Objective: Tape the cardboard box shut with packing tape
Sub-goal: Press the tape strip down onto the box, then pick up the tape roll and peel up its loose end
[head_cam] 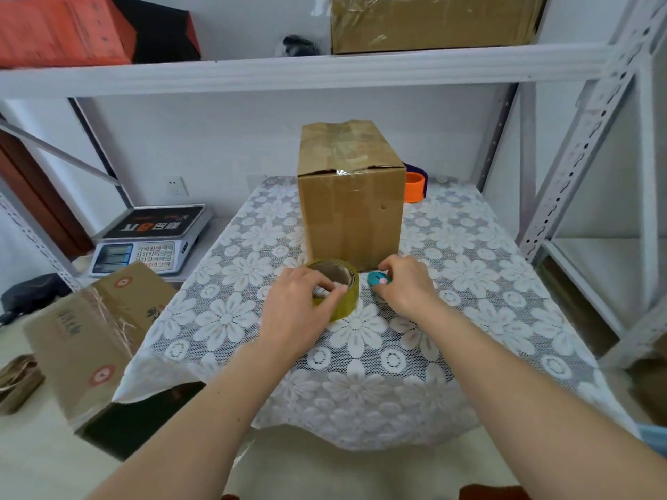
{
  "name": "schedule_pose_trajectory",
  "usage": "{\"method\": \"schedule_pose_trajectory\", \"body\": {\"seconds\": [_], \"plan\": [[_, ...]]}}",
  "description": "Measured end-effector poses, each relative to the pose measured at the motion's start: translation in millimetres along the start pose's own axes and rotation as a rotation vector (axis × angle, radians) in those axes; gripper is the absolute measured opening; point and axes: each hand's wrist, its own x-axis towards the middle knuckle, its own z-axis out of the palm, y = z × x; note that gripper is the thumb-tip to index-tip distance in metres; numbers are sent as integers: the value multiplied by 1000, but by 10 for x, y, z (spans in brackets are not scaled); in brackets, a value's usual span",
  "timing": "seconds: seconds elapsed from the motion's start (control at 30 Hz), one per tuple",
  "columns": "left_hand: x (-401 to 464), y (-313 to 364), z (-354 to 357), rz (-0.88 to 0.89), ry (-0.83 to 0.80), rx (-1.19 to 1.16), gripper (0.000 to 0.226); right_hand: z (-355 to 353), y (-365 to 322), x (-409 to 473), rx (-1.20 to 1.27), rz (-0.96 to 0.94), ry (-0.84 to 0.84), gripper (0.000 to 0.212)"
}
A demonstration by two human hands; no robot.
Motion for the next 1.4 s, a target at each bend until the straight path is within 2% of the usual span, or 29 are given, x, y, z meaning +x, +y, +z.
{"method": "schedule_pose_trajectory", "body": {"seconds": [0.4,0.5,0.63,0.7,0.77,0.83,0.97,1.1,1.2,1.3,1.4], "plan": [[-49,-2,98,28,-11,-10,25,-150,67,-9,186,47,-35,43],[-35,8,101,42,-56,23,22,-275,99,-1,329,120,-85,39],[-13,94,90,40,-25,-56,17,-440,151,13,602,219,-224,36],[-6,143,109,70,-38,-114,15,-501,173,40,796,288,-213,29],[-5,190,147,112,-78,-161,15,-552,216,79,872,361,-139,22],[3,253,198,153,-123,-191,17,-597,281,121,881,406,-68,13],[108,448,365,231,-206,-219,23,-742,443,207,829,432,73,22],[265,676,592,271,-251,-198,25,-864,582,291,764,394,137,13],[365,800,738,248,-272,-223,24,-872,685,363,698,387,178,19],[423,877,844,198,-287,-265,16,-833,829,453,640,395,222,12],[451,873,924,140,-290,-292,12,-773,945,542,562,392,239,14]]}}
